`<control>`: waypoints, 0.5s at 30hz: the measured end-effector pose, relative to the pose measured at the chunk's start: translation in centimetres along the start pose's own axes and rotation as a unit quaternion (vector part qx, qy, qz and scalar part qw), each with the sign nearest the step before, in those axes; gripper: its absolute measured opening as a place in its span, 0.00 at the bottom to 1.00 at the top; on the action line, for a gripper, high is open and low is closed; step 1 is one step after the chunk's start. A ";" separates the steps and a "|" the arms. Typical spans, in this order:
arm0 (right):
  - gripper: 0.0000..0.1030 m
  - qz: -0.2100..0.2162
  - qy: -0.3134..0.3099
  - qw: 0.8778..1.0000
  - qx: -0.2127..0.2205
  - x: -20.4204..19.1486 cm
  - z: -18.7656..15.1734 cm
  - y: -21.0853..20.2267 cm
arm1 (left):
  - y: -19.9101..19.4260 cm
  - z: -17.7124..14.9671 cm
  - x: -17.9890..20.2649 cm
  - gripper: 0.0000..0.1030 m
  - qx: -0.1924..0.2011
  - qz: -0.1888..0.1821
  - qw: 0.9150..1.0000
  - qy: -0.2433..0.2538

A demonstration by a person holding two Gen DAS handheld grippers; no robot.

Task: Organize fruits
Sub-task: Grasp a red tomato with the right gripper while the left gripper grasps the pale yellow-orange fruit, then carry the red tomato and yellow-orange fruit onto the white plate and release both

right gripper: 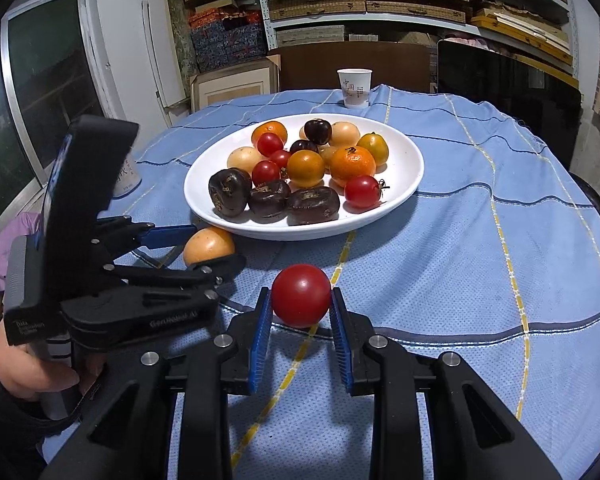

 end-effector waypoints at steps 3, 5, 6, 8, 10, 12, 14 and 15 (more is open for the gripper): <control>0.28 0.003 0.005 1.000 0.001 0.2 0.1 0.0 | -0.6 -0.3 0.7 0.40 0.009 0.005 1.000 0.018; 0.28 0.004 0.008 1.000 0.005 0.3 0.1 -0.2 | -1.1 -0.5 0.4 0.40 0.012 -0.007 1.000 0.007; 0.28 0.004 0.008 1.000 0.007 0.3 0.1 -0.3 | -1.4 -0.6 0.0 0.40 0.012 -0.010 1.000 -0.001; 0.28 0.004 0.008 1.000 0.010 0.3 0.1 -0.4 | -2.1 -0.8 -0.7 0.40 0.015 -0.020 1.000 -0.019; 0.28 0.004 0.006 1.000 0.013 0.2 0.1 -0.5 | -2.9 -1.1 -1.1 0.40 0.021 -0.024 0.999 -0.028; 0.28 0.004 0.005 1.000 0.016 0.2 0.1 -0.6 | -4.1 -1.5 -1.4 0.40 0.032 -0.027 0.999 -0.034; 0.28 0.004 0.004 1.000 0.018 0.2 0.1 -0.7 | -5.2 -1.8 -1.5 0.40 0.041 -0.030 0.998 -0.039; 0.28 0.005 0.004 1.000 0.019 0.2 0.1 -0.8 | -5.6 -1.8 -1.5 0.40 0.044 -0.031 0.998 -0.039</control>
Point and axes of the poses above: each gripper's, at about its wrist camera, not at the fingertips, and y roughly the way its jaws point, x to its right, z to its top, the point moved 1 cm from there along y, roughly the way its jaws point, and after that the axes turned 6 degrees about x, right-handed, at the moved point
